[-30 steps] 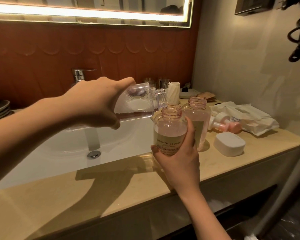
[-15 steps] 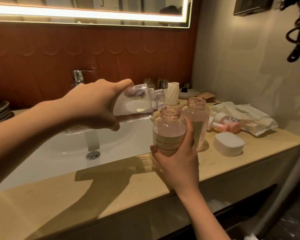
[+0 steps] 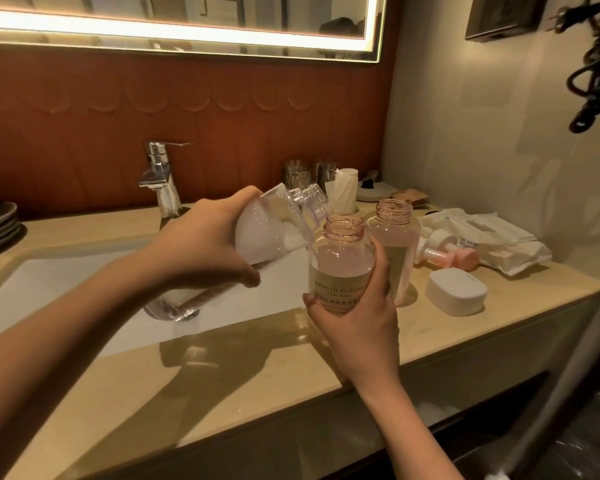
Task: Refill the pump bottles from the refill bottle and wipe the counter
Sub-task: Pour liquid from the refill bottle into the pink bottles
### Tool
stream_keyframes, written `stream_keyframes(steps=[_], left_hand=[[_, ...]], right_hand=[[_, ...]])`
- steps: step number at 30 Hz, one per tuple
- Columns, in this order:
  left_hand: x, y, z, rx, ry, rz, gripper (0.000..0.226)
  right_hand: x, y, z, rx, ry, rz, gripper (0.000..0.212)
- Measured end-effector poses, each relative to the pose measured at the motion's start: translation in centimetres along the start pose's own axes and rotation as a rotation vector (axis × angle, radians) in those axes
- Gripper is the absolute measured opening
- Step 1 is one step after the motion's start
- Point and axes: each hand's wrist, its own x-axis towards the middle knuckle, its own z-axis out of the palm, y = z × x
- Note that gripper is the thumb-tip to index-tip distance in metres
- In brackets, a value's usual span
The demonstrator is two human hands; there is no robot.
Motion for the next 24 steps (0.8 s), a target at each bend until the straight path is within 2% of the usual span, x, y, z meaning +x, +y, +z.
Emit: stream_keyframes(steps=[6, 9, 12, 16, 18, 21, 24], left_hand=[[-0.3, -0.3, 1.0, -0.108, 0.051, 0.002, 0.087], [-0.8, -0.2, 1.1, -0.170, 0.084, 0.002, 0.094], [-1.4, -0.2, 1.1, -0.215, 0.094, 0.012, 0.104], [-2.1, -0.7, 1.0, -0.247, 0.097, 0.033, 0.102], [-2.5, -1.0, 0.8, -0.236, 0.103, 0.029, 0.099], [-2.9, -1.4, 0.4, -0.218, 0.100, 0.017, 0.093], [-3.2, -1.8, 0.0, -0.221, 0.095, 0.025, 0.087]], right_hand=[[0.0, 0.1, -0.1, -0.020, 0.008, -0.001, 0.103], [0.2, 0.2, -0.2, -0.006, -0.014, 0.004, 0.103], [0.8, 0.5, -0.8, 0.058, -0.108, -0.024, 0.101], [1.7, 0.7, -2.4, 0.163, -0.306, -0.035, 0.105], [1.8, 0.5, -2.8, 0.174, -0.341, -0.031, 0.112], [1.4, -0.2, -2.8, 0.164, -0.178, -0.034, 0.113], [0.9, -1.6, -2.7, 0.010, 0.039, -0.050, 0.106]])
